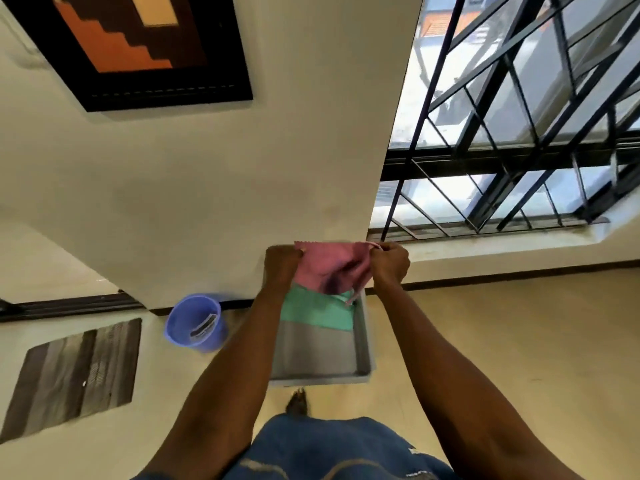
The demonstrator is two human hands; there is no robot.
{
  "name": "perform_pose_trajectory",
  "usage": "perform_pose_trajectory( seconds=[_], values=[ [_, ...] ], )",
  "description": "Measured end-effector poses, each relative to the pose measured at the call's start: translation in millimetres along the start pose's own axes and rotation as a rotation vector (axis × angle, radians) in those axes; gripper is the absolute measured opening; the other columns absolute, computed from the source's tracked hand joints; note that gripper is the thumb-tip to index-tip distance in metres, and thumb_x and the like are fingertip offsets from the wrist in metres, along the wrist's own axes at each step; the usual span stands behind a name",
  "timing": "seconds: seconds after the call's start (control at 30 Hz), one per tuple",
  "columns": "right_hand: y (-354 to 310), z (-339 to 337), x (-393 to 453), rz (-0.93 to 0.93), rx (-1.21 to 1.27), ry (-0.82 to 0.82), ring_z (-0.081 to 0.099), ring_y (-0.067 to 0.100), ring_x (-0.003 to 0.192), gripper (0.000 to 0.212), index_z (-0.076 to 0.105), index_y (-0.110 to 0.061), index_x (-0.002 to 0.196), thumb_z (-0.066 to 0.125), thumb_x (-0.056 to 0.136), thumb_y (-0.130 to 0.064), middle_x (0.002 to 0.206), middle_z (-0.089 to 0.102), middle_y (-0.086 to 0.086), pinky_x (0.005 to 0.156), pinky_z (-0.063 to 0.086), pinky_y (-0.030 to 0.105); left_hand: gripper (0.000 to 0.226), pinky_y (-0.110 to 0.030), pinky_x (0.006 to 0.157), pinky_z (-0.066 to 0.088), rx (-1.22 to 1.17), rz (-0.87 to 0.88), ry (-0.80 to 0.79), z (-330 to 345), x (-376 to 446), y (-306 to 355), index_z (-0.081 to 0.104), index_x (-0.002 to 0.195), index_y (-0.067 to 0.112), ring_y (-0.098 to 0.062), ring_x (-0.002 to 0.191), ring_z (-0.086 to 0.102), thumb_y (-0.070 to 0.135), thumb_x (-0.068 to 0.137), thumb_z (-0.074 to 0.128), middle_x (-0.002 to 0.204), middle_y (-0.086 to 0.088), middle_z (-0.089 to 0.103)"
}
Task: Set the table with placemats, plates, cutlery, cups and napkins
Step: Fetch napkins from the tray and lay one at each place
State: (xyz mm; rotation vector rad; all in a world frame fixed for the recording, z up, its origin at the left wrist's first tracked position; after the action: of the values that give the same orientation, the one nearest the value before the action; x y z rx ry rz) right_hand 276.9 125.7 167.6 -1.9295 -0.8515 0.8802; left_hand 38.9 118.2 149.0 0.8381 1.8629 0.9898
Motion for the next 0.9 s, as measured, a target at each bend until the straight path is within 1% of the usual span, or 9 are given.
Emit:
perform_pose_trajectory(
  seconds=[0.1,0.2,0.27,0.37,0.47,0.53,0.6,0.77,0.9],
  values=[
    [19.2,-14.7,-9.2,0.051,0.036,0.002,0.062,0.021,0.077,0.008,0.069,-0.017,0.086,0.066,0.086,-0.010,0.081,0.066,0.000,0.068,0.052,0.033,0.014,-0.036,0.061,0.044,0.038,0.001,0.134,2.7,-23.3,-18.8,0.069,0.082,0.000,-0.023,0.068,0.056,0.011,0.086,0.062,0.071,-0.022,0.060],
    [36.3,-30.6,-9.2,0.040,0.126,-0.014,0.058,0.017,0.077,0.010,0.062,-0.009,0.099,0.056,0.092,-0.007,0.091,0.065,0.005,0.061,0.047,0.028,0.019,-0.037,0.064,0.041,-0.040,-0.017,0.294,-17.1,-38.5,-29.3,0.064,0.068,0.004,-0.020,0.068,0.050,0.008,0.085,0.058,0.075,-0.022,0.065],
    [41.1,-36.0,-11.1,-0.013,0.122,-0.047,0.057,0.015,0.079,0.011,0.059,-0.008,0.104,0.053,0.095,-0.008,0.094,0.063,0.005,0.062,0.048,0.027,0.025,-0.034,0.064,0.038,-0.063,0.005,0.304,-25.9,-41.8,-30.8,0.058,0.061,0.011,-0.020,0.068,0.048,0.010,0.086,0.057,0.072,-0.018,0.063],
    [38.0,-36.8,-14.8,-0.062,0.151,-0.039,0.059,0.018,0.083,0.009,0.060,-0.010,0.101,0.060,0.094,-0.016,0.096,0.065,0.005,0.069,0.050,0.030,0.019,-0.033,0.067,0.040,-0.064,0.010,0.335,-33.4,-45.2,-21.5,0.066,0.074,0.007,-0.026,0.072,0.055,0.015,0.089,0.056,0.086,-0.020,0.069],
    [32.3,-36.2,-18.2,-0.054,0.172,0.000,0.059,0.018,0.082,0.016,0.064,-0.008,0.100,0.068,0.090,-0.019,0.094,0.066,0.004,0.069,0.044,0.027,0.026,-0.034,0.079,0.049,-0.066,-0.030,0.397,-40.9,-45.5,-18.0,0.073,0.093,0.003,-0.032,0.093,0.065,0.021,0.093,0.055,0.099,-0.016,0.072],
    [32.9,-33.2,-18.0,-0.009,0.160,0.037,0.060,0.019,0.084,0.016,0.069,-0.008,0.101,0.069,0.089,-0.019,0.096,0.069,0.004,0.072,0.047,0.029,0.032,-0.035,0.089,0.050,0.005,-0.099,0.375,-42.9,-45.1,-19.0,0.072,0.106,0.001,-0.035,0.106,0.064,0.023,0.096,0.051,0.111,-0.017,0.070],
    [35.6,-26.2,-19.9,0.046,0.152,0.040,0.063,0.021,0.084,0.013,0.072,-0.009,0.100,0.067,0.089,-0.014,0.096,0.072,0.005,0.072,0.049,0.031,0.032,-0.035,0.092,0.050,0.037,-0.146,0.309,-42.2,-43.5,-23.8,0.069,0.111,0.000,-0.035,0.110,0.063,0.022,0.096,0.052,0.115,-0.018,0.069],
    [38.5,-7.7,-33.1,0.074,0.101,-0.061,0.063,0.018,0.078,0.019,0.073,-0.008,0.096,0.058,0.089,0.001,0.089,0.071,0.005,0.060,0.043,0.022,0.022,-0.035,0.086,0.053,0.010,-0.075,0.257,-37.4,-45.9,-30.5,0.074,0.098,0.003,-0.033,0.096,0.067,0.020,0.087,0.065,0.100,-0.016,0.073],
    [37.5,5.4,-55.6,0.043,0.148,-0.083,0.063,0.017,0.077,0.015,0.070,-0.015,0.085,0.063,0.087,-0.003,0.080,0.068,0.000,0.055,0.041,0.021,0.013,-0.031,0.080,0.056,-0.076,-0.005,0.216,-22.2,-63.1,-32.8,0.077,0.083,0.019,-0.025,0.085,0.069,0.011,0.080,0.067,0.087,-0.003,0.075]
  ],
)
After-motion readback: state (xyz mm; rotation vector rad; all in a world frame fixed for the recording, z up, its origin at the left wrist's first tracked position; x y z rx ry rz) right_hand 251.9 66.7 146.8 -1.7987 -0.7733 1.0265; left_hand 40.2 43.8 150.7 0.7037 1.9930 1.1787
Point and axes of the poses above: each hand's wrist, its own x-axis towards the middle knuckle, its own z-axis out of the palm, y = z × x, the point moved 4 cm from there along x, towards the middle knuckle
